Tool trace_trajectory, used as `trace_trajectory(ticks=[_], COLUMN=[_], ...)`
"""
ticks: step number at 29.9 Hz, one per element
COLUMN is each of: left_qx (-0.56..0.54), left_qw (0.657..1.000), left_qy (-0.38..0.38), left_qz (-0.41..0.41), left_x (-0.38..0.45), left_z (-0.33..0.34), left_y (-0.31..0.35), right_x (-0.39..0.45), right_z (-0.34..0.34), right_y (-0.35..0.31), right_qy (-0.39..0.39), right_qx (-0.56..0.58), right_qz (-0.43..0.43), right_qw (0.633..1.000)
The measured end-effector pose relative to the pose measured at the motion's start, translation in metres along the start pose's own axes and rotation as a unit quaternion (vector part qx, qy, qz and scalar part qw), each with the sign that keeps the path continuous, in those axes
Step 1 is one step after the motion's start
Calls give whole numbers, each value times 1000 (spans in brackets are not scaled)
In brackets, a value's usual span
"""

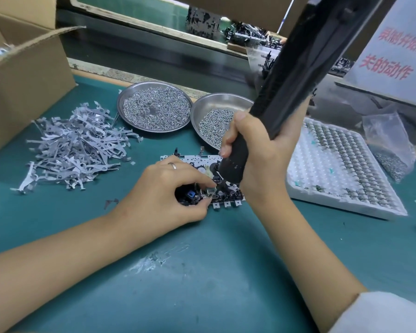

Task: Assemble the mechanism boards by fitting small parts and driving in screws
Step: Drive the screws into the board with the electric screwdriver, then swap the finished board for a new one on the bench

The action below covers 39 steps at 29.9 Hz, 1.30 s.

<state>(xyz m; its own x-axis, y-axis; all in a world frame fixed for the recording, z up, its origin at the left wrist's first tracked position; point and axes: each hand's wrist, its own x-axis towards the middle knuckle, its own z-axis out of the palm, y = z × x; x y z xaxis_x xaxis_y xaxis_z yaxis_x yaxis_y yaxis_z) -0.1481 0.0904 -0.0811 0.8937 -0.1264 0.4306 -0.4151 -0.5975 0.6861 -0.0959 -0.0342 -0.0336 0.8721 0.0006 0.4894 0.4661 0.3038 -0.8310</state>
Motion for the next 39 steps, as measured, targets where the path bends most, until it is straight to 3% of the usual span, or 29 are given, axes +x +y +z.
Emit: trace_trajectory(ticks=[8, 11, 13, 14, 16, 17, 19, 20, 22, 25, 28, 34, 36, 39], left_qx=[12, -30, -58, -68, -86, -92, -95, -95, -93, -83, -78, -83, -83, -76], left_qw=[1000, 1000, 997, 993, 983, 979, 974, 973, 974, 977, 978, 977, 977, 976], left_qy=[-6, 7, 57, 91, 151, 173, 198, 202, 200, 194, 192, 192, 195, 198], left_qz=[14, -4, -17, -28, -51, -54, -54, -54, -54, -44, -26, -29, -33, -39], left_x=[0, 1, 3, 6, 10, 12, 14, 14, 15, 14, 12, 12, 12, 14], left_z=[-1, -4, -7, -9, -13, -15, -15, -16, -15, -15, -14, -9, -7, -7], left_y=[0, 3, 4, 2, -2, -4, -8, -9, -12, -15, -18, -34, -38, -42], right_x=[-3, -7, -18, -27, -46, -54, -64, -66, -68, -80, -101, -126, -127, -119], right_z=[-6, -15, -23, -26, -25, -22, -16, -12, -8, -14, -34, -123, -159, -212], right_y=[-3, -3, -1, 2, 8, 12, 20, 21, 15, -2, -19, -60, -74, -88], right_qy=[-4, 88, 166, 147, -25, -135, -289, -318, -337, -348, -341, -241, -186, -71], right_qx=[-31, -110, -170, -207, -323, -400, -544, -596, -650, -656, -659, -700, -744, -832], right_qz=[-43, -135, -194, -211, -216, -202, -171, -160, -146, -138, -144, -124, -90, -2], right_qw=[999, 981, 952, 944, 921, 883, 769, 719, 665, 655, 655, 661, 636, 551])
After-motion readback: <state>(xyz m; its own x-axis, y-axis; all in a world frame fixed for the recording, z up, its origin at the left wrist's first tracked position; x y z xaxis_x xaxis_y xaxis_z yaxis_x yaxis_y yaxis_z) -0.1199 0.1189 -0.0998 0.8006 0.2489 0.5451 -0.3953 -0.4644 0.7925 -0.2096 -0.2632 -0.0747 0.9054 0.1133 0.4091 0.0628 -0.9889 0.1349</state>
